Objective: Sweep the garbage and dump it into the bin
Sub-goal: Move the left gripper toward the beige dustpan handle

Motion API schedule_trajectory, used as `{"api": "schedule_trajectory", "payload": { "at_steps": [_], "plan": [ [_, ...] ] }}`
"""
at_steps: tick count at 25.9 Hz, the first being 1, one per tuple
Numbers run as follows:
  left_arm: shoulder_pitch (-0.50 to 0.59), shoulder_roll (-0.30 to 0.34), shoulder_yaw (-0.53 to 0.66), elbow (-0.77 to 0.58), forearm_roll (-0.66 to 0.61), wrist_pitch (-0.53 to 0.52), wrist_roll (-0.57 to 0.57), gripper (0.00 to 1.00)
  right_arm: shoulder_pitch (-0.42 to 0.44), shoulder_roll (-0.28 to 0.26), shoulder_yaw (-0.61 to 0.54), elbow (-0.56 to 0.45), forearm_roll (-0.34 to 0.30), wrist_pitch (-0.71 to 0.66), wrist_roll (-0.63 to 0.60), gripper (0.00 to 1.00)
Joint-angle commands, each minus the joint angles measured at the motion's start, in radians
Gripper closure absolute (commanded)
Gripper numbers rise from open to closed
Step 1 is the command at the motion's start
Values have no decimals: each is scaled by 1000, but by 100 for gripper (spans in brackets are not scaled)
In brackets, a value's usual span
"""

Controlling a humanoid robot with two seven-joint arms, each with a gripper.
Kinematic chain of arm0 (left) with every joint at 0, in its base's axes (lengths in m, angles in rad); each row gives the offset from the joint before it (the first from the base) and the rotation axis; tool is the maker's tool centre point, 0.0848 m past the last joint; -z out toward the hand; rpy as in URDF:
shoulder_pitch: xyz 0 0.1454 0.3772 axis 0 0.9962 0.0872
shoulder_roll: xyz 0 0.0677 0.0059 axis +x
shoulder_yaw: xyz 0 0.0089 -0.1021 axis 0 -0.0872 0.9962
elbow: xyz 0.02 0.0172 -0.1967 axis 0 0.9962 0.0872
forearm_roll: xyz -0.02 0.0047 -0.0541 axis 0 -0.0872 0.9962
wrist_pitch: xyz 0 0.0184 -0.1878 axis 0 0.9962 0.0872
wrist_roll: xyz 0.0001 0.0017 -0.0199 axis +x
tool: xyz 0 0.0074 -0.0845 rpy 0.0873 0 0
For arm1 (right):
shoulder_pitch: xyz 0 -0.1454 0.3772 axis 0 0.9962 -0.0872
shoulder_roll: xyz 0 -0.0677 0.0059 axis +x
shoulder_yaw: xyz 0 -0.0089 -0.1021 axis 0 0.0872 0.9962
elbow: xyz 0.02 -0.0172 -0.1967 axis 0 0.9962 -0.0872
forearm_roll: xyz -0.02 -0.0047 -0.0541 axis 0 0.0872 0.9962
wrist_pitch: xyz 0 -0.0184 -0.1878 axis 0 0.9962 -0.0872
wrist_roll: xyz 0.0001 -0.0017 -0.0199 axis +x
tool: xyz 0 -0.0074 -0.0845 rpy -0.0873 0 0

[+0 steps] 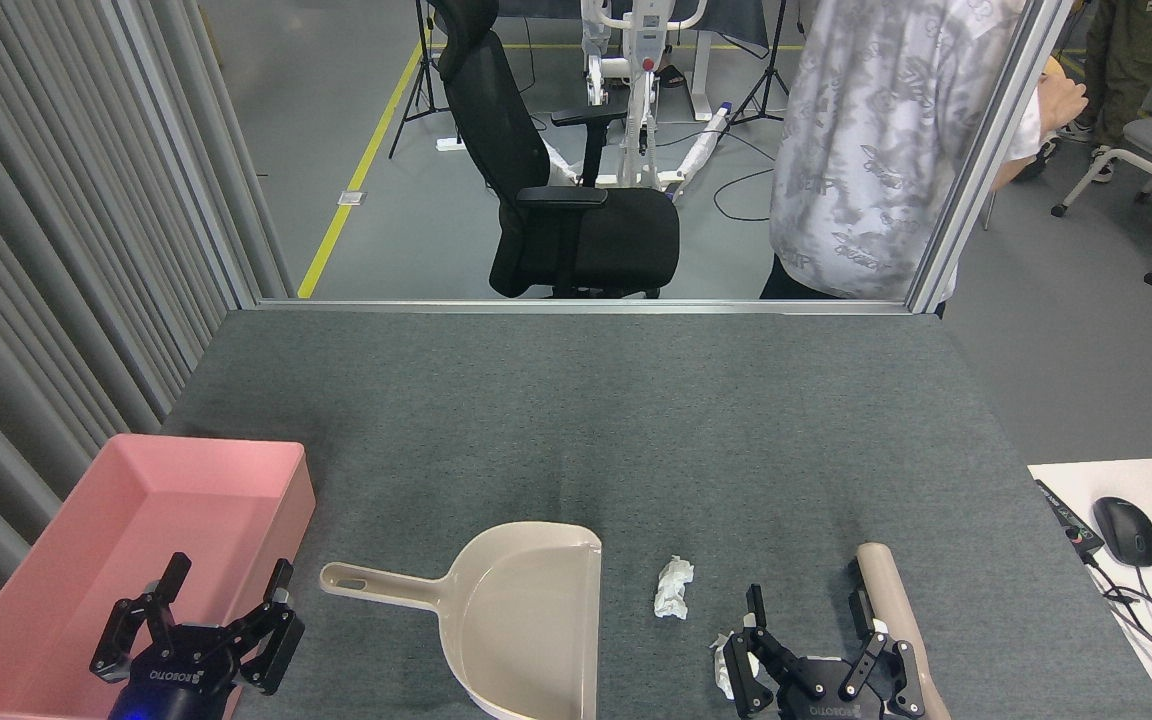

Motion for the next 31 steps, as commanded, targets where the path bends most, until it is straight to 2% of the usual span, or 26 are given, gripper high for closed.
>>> {"api": "schedule_trajectory", "payload": {
  "at_steps": [1, 6, 9, 12, 14, 16, 22, 24, 31],
  "plan": [
    [0, 2, 0, -1, 0, 12, 0, 1, 1, 0, 3, 0, 0, 0, -10, 2],
    [0, 1, -2, -1, 6, 7, -26, 1, 0, -2, -17, -2, -4, -2, -11, 2],
    [0, -5, -2, -3, 55, -5, -35, 1, 0, -2, -25, 0, -6, -8, -11, 2],
    [2, -14, -2, -3, 232, -42, -96, 1, 0, -2, -28, 0, -6, -8, -11, 2],
    [8, -30, -3, -3, 460, -48, -148, 1, 0, -2, -31, 0, -6, -9, -11, 2],
    [26, -44, -21, -3, 620, -12, -202, 1, 0, -2, -31, 1, -4, -9, -11, 2],
    [69, -48, -91, -3, 756, 42, -196, 1, 0, -5, -31, 6, -4, -9, -11, 2],
    [69, -53, -110, -3, 818, 54, -181, 1, 0, -5, -31, 6, -4, -9, -11, 2],
    [66, -56, -199, -3, 916, 127, -89, 1, 0, -6, -29, 8, -3, -8, -11, 2]
  ]
}}
